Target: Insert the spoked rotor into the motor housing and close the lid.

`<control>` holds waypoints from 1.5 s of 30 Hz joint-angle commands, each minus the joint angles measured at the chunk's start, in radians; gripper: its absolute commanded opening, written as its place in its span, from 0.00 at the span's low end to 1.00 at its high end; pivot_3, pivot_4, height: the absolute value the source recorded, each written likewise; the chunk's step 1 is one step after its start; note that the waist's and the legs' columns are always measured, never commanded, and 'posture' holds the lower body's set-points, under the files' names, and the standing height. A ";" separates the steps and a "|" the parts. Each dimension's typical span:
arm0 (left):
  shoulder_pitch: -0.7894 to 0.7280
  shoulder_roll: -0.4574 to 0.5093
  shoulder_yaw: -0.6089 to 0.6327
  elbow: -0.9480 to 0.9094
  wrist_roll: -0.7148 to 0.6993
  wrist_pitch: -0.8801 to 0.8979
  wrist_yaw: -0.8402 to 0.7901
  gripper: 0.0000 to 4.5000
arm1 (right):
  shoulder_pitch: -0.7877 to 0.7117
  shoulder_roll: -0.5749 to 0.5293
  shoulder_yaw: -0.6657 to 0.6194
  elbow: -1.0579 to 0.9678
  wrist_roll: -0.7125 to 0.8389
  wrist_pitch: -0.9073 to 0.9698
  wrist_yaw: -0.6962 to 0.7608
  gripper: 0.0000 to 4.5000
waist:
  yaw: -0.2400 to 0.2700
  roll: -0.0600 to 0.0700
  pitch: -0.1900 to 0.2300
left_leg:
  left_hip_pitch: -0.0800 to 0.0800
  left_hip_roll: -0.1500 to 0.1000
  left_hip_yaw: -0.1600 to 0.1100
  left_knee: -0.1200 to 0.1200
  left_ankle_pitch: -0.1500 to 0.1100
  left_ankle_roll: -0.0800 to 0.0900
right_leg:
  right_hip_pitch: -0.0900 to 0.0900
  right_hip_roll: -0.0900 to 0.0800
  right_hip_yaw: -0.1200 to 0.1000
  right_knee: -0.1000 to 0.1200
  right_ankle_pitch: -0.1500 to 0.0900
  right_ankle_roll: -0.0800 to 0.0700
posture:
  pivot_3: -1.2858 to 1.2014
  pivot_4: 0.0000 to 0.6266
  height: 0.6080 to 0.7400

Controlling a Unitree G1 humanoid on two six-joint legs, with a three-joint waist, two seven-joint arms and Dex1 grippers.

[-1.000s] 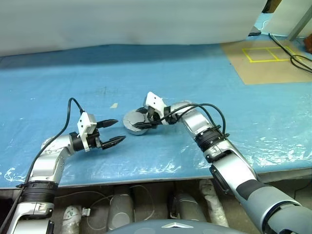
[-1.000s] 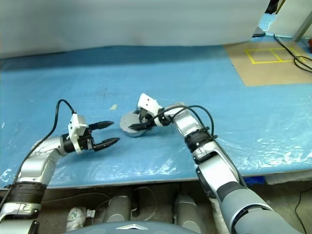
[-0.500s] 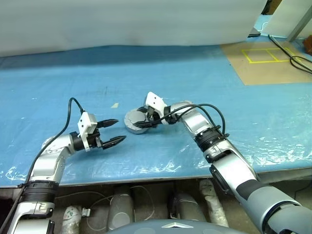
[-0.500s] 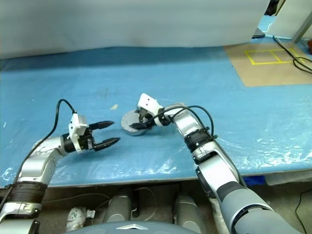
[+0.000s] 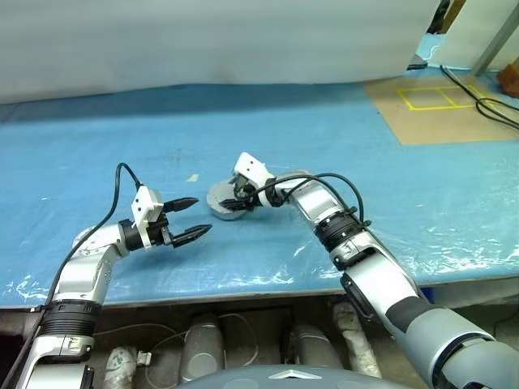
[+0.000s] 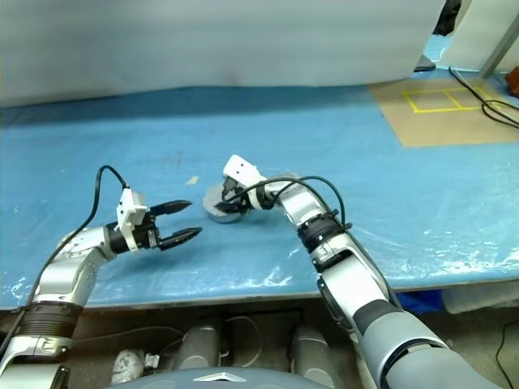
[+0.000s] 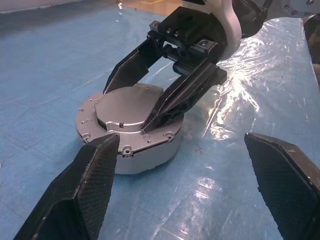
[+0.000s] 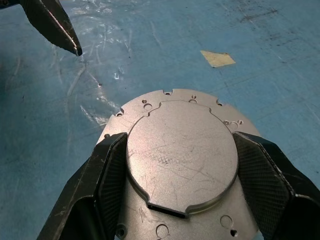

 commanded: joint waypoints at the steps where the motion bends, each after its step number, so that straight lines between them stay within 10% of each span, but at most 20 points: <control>1: -0.006 0.003 0.006 -0.015 -0.004 -0.016 0.001 0.94 | 0.071 -0.047 0.016 0.118 -0.069 0.095 -0.077 0.66 | 0.003 0.000 -0.001 | 0.000 0.000 0.000 0.000 0.000 0.000 | 0.000 0.000 0.000 0.000 0.000 0.000 | 0.52 0.24 1.00; 22: -0.040 -0.003 0.001 0.014 -0.002 -0.024 -0.007 0.94 | 0.065 -0.017 -0.127 -0.003 0.062 0.199 -0.136 0.66 | 0.012 -0.006 -0.008 | -0.010 0.000 0.004 -0.011 0.002 -0.004 | -0.005 0.003 0.003 -0.017 0.005 -0.007 | 0.52 0.24 1.00; 30: -0.044 -0.008 -0.001 0.017 0.000 -0.028 -0.006 0.94 | 0.109 -0.040 0.048 0.039 -0.106 0.082 -0.235 0.66 | 0.015 -0.006 -0.008 | -0.012 0.000 0.005 -0.011 0.002 -0.005 | -0.009 0.002 0.003 -0.018 0.002 -0.001 | 0.52 0.24 1.00; 45: -0.079 -0.033 -0.001 0.060 0.017 -0.056 0.019 0.94 | 0.141 -0.100 0.075 -0.093 -0.050 0.147 -0.002 0.66 | 0.015 -0.006 -0.011 | -0.016 -0.001 0.006 -0.011 -0.001 -0.011 | -0.007 0.003 0.004 -0.022 0.005 0.001 | 0.52 0.24 1.00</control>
